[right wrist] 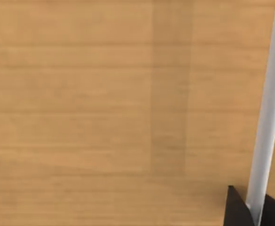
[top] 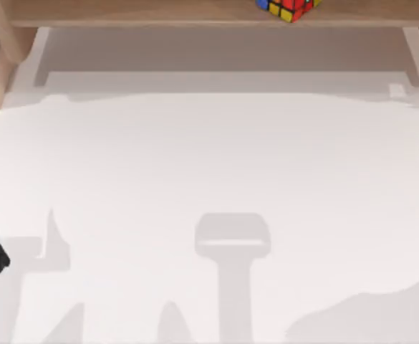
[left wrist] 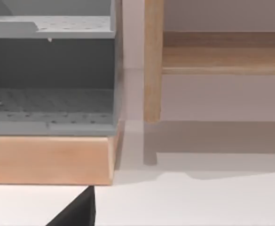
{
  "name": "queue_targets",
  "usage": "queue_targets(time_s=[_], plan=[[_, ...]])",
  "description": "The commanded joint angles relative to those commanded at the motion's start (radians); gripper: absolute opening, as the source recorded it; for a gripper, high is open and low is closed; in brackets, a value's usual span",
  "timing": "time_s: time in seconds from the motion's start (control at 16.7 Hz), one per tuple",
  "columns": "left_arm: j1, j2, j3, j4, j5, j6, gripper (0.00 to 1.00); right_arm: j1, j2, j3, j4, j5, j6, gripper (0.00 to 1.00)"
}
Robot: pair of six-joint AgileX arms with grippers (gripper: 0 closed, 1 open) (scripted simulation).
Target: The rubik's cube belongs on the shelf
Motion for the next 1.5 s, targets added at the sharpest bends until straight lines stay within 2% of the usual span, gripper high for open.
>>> queue_targets(time_s=[0.24, 0.54, 1.32, 1.5], plan=[[0.000, 0.000, 0.000, 0.000, 0.000, 0.000, 1.00, 0.034, 0.061, 0.148, -0.081, 0.033, 0.001, 0.00], [0.000, 0.000, 0.000, 0.000, 0.000, 0.000, 1.00, 0.042, 0.072, 0.174, -0.098, 0.041, 0.004, 0.00], [0.000, 0.000, 0.000, 0.000, 0.000, 0.000, 1.00, 0.042, 0.072, 0.174, -0.098, 0.041, 0.004, 0.98], [0.000, 0.000, 0.000, 0.000, 0.000, 0.000, 1.00, 0.042, 0.072, 0.174, -0.098, 0.041, 0.004, 1.00]])
